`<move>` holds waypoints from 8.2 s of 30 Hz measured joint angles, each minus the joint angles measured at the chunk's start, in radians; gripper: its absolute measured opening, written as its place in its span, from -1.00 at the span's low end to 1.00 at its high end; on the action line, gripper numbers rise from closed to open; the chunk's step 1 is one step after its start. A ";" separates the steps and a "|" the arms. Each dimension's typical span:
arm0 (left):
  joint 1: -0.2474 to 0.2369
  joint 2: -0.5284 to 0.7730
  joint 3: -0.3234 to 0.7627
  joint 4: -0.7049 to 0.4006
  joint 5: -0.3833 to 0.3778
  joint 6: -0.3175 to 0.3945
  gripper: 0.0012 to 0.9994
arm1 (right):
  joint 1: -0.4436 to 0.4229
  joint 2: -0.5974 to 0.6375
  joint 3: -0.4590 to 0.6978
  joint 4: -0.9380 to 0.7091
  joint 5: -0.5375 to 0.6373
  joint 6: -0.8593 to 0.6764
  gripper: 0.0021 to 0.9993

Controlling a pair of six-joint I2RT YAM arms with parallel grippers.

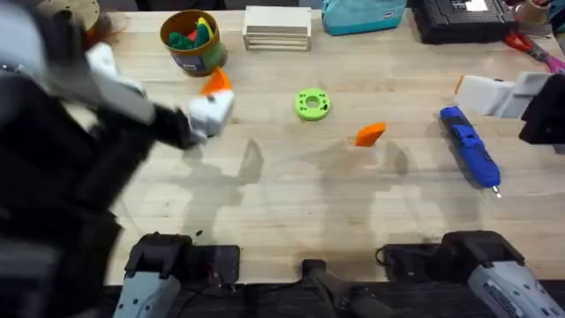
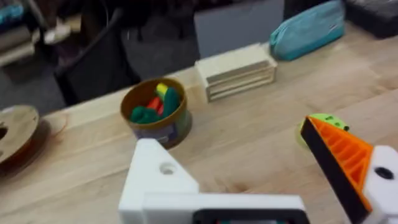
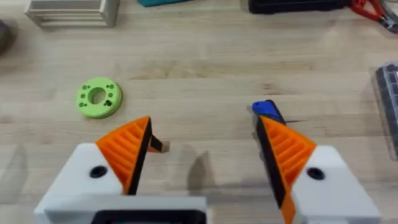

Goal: Pick up the gripper from the table and insert it into the empty holder that is missing its gripper. Then pick up a screw, insert it into the mounting hole, and use the screwdriver to tighten it. Finally, clean up the table by picking up the vegetable and placing it into the bucket.

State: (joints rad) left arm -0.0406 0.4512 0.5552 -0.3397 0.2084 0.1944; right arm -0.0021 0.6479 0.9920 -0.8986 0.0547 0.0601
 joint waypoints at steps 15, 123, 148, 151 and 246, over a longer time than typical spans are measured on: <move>-0.068 -0.446 -0.478 0.262 0.071 -0.103 0.97 | 0.000 0.000 0.000 0.000 0.000 0.000 0.98; -0.081 -0.446 -0.549 0.294 0.657 -0.286 0.97 | 0.444 0.902 0.157 -0.141 0.150 -0.862 0.93; -0.081 -0.446 -0.549 0.294 0.657 -0.286 0.97 | 0.444 0.918 0.157 -0.108 0.132 -0.906 -0.15; -0.081 -0.446 -0.549 0.294 0.657 -0.286 0.97 | 0.444 0.919 0.157 -0.108 0.127 -0.906 -0.26; -0.081 -0.446 -0.549 0.294 0.660 -0.286 0.97 | 0.415 1.046 -0.152 1.234 -1.412 0.965 -0.96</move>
State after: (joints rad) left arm -0.1211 0.0053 0.0059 -0.0452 0.8684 -0.0915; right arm 0.4133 1.6942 0.8402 0.3355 -1.3572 1.0252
